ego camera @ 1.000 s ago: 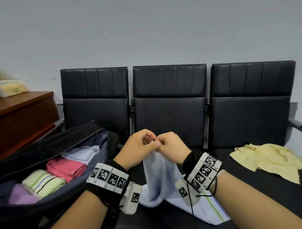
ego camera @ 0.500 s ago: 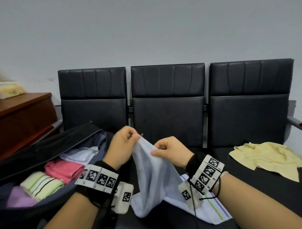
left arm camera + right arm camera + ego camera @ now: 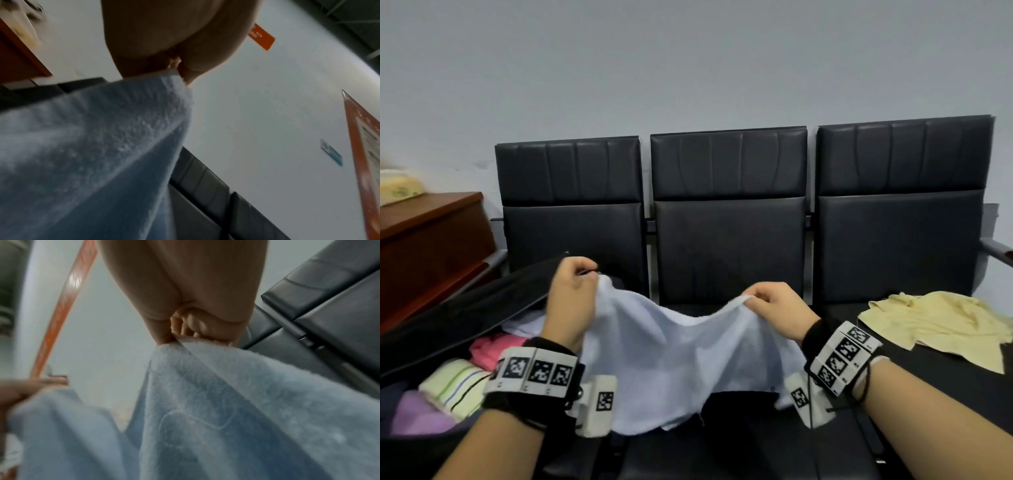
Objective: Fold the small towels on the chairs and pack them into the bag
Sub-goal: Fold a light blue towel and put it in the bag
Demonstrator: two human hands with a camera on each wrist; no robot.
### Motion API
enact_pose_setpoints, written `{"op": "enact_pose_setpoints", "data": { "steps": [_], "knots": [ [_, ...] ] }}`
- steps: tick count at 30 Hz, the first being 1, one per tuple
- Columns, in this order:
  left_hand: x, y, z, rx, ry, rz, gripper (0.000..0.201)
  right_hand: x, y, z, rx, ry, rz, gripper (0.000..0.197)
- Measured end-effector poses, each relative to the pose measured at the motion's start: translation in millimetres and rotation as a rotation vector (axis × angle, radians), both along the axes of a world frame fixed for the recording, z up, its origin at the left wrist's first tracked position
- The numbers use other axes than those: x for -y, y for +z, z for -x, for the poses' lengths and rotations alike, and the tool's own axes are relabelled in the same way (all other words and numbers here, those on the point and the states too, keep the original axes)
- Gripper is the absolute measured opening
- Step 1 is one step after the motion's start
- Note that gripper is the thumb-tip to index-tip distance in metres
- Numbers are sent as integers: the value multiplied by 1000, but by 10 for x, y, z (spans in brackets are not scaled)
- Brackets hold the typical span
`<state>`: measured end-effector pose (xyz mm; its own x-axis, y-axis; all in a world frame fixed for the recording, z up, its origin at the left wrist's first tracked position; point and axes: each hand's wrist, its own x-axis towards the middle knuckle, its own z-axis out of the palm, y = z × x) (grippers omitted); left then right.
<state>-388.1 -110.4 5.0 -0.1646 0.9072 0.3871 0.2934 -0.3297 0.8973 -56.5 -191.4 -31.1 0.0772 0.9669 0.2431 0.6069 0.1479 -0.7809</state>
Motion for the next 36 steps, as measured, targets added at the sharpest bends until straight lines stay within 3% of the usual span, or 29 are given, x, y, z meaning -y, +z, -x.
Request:
{"op": "enact_pose_setpoints", "data": {
  "steps": [6, 9, 11, 13, 18, 21, 23, 25, 28, 36],
  "knots": [
    [380, -11, -690, -128, -438, 82, 34, 57, 337, 372, -106, 188, -58, 10],
    [493, 1, -925, -261, -610, 76, 20, 129, 412, 434, -108, 292, -54, 11],
    [540, -29, -1026, -413, -630, 11, 12, 167, 434, 436, -100, 327, -66, 12],
    [579, -41, -1097, -447, -578, -26, 6, 182, 420, 413, -44, 289, -91, 13],
    [580, -50, -1184, -450, -436, -145, 15, 208, 228, 345, 208, 117, -101, 21],
    [499, -23, -1105, -332, -330, -155, 20, 204, 70, 195, 447, 35, 60, 26],
    [380, 5, -975, -283, -216, -137, 21, 217, 21, 6, 498, -75, 157, 24],
    [261, 34, -823, -276, -119, -114, 22, 239, -1, -182, 471, -152, 180, 15],
    [120, 55, -635, -245, -24, -91, 24, 230, 15, -338, 371, -164, 135, 17],
    [-97, 76, -599, -150, 80, -51, 27, 162, 202, -367, -108, -100, 56, 11]
  ]
}}
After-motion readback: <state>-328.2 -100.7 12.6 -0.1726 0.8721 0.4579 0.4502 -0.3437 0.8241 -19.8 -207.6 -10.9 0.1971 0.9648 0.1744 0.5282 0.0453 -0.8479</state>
